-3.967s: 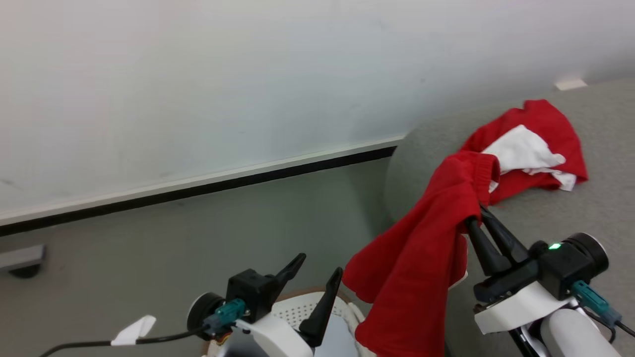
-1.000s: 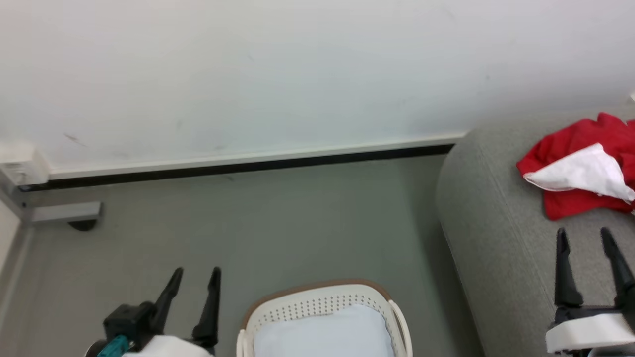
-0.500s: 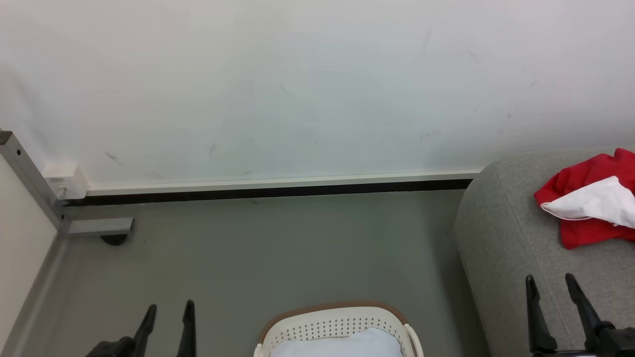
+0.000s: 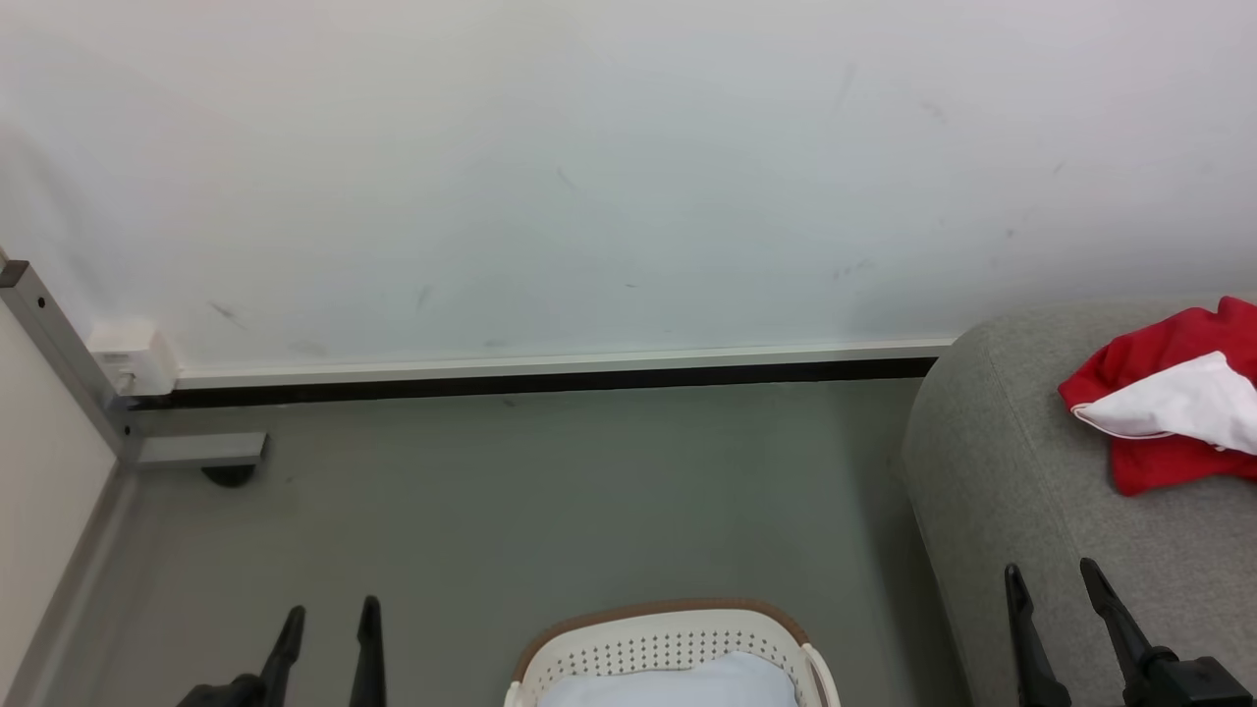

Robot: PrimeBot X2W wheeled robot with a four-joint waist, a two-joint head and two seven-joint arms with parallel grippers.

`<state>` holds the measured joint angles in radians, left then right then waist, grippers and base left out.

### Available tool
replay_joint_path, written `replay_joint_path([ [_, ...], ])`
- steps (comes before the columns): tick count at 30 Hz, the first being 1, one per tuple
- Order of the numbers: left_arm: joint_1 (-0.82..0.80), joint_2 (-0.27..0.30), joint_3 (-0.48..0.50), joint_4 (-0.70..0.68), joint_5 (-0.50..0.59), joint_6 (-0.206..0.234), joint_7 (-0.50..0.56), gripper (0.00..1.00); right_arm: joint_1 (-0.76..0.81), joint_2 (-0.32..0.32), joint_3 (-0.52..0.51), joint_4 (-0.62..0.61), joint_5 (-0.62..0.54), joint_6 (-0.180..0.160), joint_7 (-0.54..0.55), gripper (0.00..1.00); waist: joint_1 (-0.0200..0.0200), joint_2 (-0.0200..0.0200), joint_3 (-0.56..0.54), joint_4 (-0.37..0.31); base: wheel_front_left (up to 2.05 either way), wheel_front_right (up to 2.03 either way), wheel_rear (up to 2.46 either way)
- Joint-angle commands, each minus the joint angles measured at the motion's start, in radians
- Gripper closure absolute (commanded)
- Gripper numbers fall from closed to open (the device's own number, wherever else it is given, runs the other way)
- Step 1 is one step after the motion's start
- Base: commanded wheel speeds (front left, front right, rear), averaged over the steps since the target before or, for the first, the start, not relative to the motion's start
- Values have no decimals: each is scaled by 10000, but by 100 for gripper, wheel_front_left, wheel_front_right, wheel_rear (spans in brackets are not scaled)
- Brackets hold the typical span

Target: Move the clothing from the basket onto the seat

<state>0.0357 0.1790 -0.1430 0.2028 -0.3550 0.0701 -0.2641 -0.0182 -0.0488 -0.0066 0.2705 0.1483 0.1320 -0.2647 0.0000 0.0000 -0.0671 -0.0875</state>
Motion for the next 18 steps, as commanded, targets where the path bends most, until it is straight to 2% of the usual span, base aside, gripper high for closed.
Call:
replay_joint_path([
  [1,122,-17,53,41,196,-47,-3,0,-22,-35,7,39,35,-26,8,0,0,0,2,16,0,0,0],
  [8,66,-278,341,213,607,-352,-3,0,-106,-33,103,56,100,-26,8,0,0,0,9,102,0,0,0],
  [9,15,-309,340,209,502,-374,0,100,-19,0,96,41,29,0,0,100,0,0,10,104,0,0,0],
  [13,150,-452,297,541,438,-388,13,100,125,78,83,354,51,0,14,100,0,0,13,109,0,0,0],
  [18,10,-515,495,603,-410,-496,301,100,28,78,-31,379,1006,-1,298,100,1,0,38,138,0,0,0],
])
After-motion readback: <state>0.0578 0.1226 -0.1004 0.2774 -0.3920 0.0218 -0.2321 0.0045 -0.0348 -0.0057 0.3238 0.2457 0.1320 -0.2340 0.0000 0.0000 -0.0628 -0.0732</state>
